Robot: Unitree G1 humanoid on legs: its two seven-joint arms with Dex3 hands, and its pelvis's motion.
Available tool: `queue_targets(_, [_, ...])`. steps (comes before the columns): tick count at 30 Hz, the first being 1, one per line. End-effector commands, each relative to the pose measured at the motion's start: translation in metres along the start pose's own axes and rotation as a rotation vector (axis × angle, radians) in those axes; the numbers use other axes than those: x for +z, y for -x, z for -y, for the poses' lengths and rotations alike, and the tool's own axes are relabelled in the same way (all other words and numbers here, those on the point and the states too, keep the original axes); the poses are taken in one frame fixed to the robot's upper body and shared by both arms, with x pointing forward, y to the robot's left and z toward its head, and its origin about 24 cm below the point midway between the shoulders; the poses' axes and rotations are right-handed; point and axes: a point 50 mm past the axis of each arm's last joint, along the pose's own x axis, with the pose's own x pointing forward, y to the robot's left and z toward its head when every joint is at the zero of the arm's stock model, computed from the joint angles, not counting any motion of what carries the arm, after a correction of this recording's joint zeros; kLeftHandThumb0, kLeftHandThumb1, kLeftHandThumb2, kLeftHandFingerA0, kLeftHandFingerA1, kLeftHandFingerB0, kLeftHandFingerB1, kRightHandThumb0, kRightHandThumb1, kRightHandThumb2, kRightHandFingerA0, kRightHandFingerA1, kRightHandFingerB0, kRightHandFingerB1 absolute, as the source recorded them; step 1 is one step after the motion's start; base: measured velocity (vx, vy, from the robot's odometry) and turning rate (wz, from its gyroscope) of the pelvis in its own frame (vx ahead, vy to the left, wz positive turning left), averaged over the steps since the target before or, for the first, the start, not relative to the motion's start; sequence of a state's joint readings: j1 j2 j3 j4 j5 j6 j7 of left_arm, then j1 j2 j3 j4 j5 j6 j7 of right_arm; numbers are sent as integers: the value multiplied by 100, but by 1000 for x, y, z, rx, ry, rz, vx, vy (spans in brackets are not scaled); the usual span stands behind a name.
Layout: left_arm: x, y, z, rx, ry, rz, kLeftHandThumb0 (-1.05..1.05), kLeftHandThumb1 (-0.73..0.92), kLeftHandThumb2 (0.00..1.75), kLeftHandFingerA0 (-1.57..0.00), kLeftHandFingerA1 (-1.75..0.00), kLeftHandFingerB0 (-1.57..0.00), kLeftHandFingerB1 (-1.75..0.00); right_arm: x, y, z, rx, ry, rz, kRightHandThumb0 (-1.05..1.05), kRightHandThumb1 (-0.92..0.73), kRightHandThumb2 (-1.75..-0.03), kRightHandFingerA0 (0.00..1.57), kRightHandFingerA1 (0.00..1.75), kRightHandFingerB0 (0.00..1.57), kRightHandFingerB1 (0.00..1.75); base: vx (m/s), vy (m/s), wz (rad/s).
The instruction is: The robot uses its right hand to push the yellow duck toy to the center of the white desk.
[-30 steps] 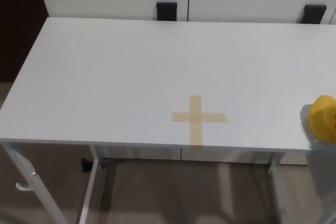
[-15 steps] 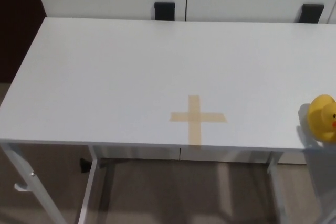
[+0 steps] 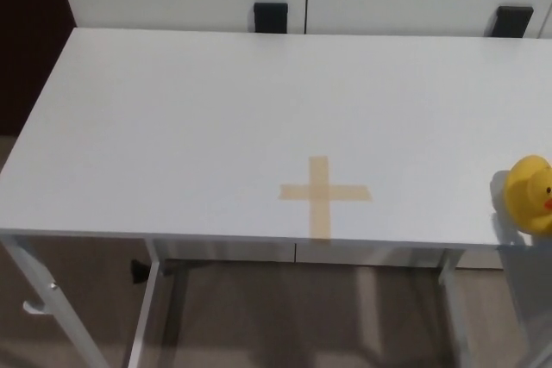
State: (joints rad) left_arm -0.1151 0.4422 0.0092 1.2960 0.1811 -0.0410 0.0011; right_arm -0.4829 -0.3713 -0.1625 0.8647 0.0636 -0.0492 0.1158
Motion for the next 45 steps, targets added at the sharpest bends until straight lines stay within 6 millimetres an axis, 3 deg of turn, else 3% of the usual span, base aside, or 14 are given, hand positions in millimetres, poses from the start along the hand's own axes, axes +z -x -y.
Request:
queue_targets(1, [-1,0,2,-10,-8,-24,-19,69,66,-79,-73,-74,-54,8,-6,-8,-11,36,6,-80,-84,-125,35,56,22,48,0,0,0])
queue_targets(2, [0,0,2,-11,-8,-23,-20,68,68,-81,-75,-75,-55,8,-6,-9,-11,46,5,-87,-92,-89,36,46,31,42,0,0,0])
queue_targets(8, [2,-1,3,-13,0,-21,-21,68,59,-79,-73,-79,-53,12,-9,-23,23,57,15,-78,-84,-124,36,57,23,48,0,0,0])
queue_targets(9, [3,-1,3,-14,-2,-20,-19,66,68,-78,-72,-76,-56,13,-10,-26,31,59,19,-87,-92,-89,36,47,33,43,0,0,0])
queue_targets(20, [7,-1,4,-24,-8,-11,-17,70,65,-77,-66,-72,-53,14,-11,-58,128,177,27,-88,-92,-77,41,49,40,43,0,0,0])
queue_targets(29, [6,-1,3,-18,3,-15,-20,67,60,-78,-70,-75,-53,3,-6,-81,162,179,19,-89,-92,-81,41,54,40,42,0,0,0])
queue_targets(30, [5,-1,3,-20,-10,-11,-23,69,60,-77,-69,-76,-55,1,-5,-85,149,144,7,-85,-80,-123,35,60,28,49,0,0,0])
queue_targets(32, [5,-1,3,-20,-15,-10,-23,69,60,-77,-69,-76,-55,1,-5,-87,143,130,2,-85,-80,-123,35,60,28,49,0,0,0])
queue_targets(33, [4,-1,4,-20,-15,-13,-18,67,67,-80,-76,-77,-58,-2,-3,-92,122,98,3,-89,-91,-79,13,45,23,38,0,0,0])
queue_targets(35, [4,-1,4,-19,-16,-15,-18,66,68,-82,-87,-79,-60,-5,1,-101,86,40,0,-80,-79,-123,2,26,6,32,0,0,0])
queue_targets(41, [2,-1,6,-22,-25,-14,-20,63,65,-82,-84,-82,-62,-6,6,-121,-52,-90,-11,-102,-88,-123,0,11,8,6,0,0,0])
queue_targets(42, [2,-1,6,-25,-25,-16,-19,67,66,-81,-75,-77,-59,-5,7,-123,-82,-79,5,-86,-92,-76,0,1,1,27,0,0,0])
queue_targets(43, [2,-1,6,-27,-34,-13,-19,66,67,-81,-79,-82,-63,-2,8,-128,-135,-51,20,-101,-89,-122,0,10,0,0,0,0,0])
queue_targets(45, [2,-1,6,-28,-41,-11,-21,68,65,-81,-81,-83,-61,2,10,-136,-227,-3,47,-102,-89,-120,0,13,0,0,0,0,0])
